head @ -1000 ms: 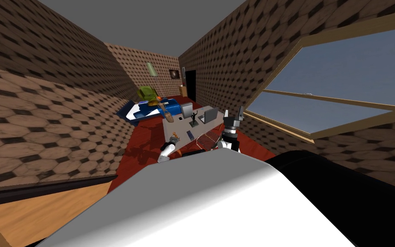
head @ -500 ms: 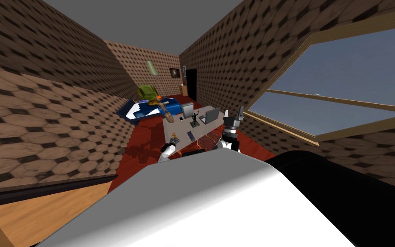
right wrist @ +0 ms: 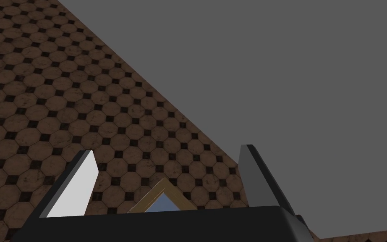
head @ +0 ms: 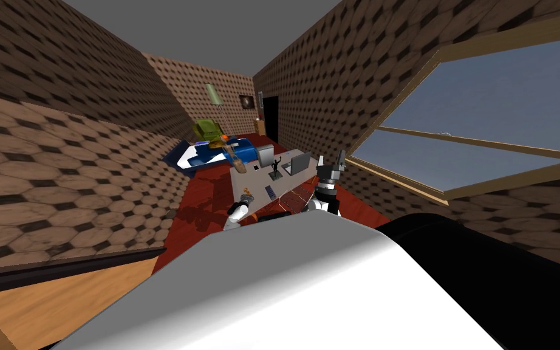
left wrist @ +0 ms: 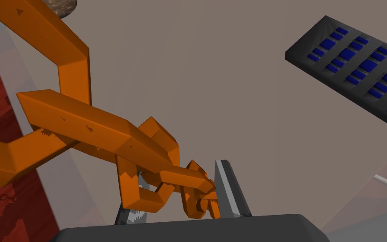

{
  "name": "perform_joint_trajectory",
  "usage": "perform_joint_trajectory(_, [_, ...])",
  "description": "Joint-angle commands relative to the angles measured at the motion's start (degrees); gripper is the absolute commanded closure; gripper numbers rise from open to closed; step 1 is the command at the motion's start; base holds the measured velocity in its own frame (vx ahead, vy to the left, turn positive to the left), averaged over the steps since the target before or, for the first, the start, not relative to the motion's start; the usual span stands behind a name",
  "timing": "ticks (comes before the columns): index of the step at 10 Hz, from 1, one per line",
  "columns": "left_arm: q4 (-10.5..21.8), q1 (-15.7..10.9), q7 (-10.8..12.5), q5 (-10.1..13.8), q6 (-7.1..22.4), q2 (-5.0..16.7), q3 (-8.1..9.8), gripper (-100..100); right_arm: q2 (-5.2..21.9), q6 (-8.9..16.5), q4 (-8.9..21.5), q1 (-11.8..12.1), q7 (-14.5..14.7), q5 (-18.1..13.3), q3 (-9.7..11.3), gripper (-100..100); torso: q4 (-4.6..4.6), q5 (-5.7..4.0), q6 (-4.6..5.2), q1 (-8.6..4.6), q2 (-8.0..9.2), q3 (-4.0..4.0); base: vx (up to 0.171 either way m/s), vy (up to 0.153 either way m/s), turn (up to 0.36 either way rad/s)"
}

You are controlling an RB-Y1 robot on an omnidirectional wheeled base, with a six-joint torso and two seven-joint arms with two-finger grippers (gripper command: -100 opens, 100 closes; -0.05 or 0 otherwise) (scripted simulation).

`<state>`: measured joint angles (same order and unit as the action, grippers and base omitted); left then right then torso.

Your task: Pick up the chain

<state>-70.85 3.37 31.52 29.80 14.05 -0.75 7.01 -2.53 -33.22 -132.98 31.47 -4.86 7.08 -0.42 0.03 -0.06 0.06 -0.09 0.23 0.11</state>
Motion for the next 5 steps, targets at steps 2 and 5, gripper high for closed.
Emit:
perform_joint_trajectory(2, [1.98,-3.11,0.86,-0.84,1.22,0.55,2.22,100,0.00,0.00,0.00,0.00,0.00,0.00,0.00,0,0.02,0.00,0.00,-0.02,0.19,0.10,-0.140,-0.026,-0.075])
perform_joint_trajectory(5, [3.03,-4.08,1.01,-0.94,1.11,0.69,2.63,0,0.00,0.00,0.00,0.00,0.00,0.00,0.00,0,0.05,-0.01,-0.03,-0.02,0.15,0.11,-0.079,-0.023,-0.023])
